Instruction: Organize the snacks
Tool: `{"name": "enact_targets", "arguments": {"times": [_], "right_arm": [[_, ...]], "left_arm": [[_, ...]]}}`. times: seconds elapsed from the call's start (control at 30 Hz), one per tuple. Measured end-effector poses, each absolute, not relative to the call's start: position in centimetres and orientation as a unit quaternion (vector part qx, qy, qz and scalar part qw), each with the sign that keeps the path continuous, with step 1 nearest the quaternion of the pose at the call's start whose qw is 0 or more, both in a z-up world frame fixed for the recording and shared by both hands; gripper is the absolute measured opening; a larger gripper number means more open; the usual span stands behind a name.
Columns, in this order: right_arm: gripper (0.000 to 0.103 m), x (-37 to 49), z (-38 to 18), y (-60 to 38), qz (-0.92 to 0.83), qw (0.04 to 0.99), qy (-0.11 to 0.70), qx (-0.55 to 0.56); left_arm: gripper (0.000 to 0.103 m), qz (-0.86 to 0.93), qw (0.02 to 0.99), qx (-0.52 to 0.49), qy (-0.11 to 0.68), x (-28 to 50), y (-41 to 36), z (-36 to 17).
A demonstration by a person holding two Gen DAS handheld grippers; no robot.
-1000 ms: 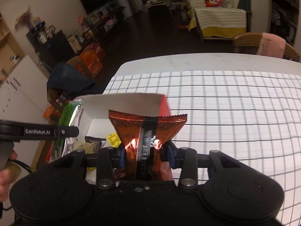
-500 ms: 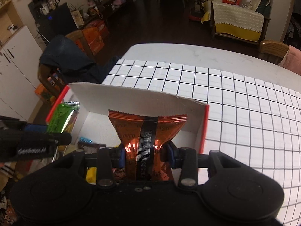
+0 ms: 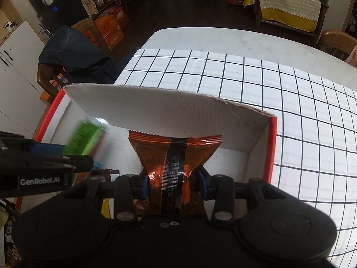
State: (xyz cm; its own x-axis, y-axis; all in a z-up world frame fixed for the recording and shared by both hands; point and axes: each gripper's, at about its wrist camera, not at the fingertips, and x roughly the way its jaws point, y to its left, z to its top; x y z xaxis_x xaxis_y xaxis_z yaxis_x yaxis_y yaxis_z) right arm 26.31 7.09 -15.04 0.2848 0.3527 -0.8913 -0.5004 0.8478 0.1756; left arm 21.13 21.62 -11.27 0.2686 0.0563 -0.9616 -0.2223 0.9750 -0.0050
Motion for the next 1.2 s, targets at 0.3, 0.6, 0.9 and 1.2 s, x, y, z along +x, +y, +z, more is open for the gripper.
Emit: {"name": "enact_targets", "arguments": {"times": [0.3, 0.6, 0.9, 1.2], "right_arm": [[0.049, 25.6, -13.7, 6.1, 0.276, 0.803, 0.526, -0.049], [0.065, 23.5, -10.9, 4.2, 0.292, 0.813, 0.502, -0.026], [0.089, 20.0, -8.3, 2.3, 0.299, 0.834, 0.464, 0.002], [0.102, 16.5, -6.7, 0.3, 0.299, 0.857, 0.418, 0.029]], "left_arm": [[0.053, 0.085, 0.806, -0.061, 0.582, 20.2, 21.1, -10.2], [0.07, 0.084, 0.84, -0.062, 0.533, 17.3, 21.0, -7.5], [0.081, 0.08, 0.877, -0.073, 0.469, 13.4, 20.5, -4.3], [0.083, 0.071, 0.894, -0.058, 0.438, 10.0, 19.3, -2.7]]}}
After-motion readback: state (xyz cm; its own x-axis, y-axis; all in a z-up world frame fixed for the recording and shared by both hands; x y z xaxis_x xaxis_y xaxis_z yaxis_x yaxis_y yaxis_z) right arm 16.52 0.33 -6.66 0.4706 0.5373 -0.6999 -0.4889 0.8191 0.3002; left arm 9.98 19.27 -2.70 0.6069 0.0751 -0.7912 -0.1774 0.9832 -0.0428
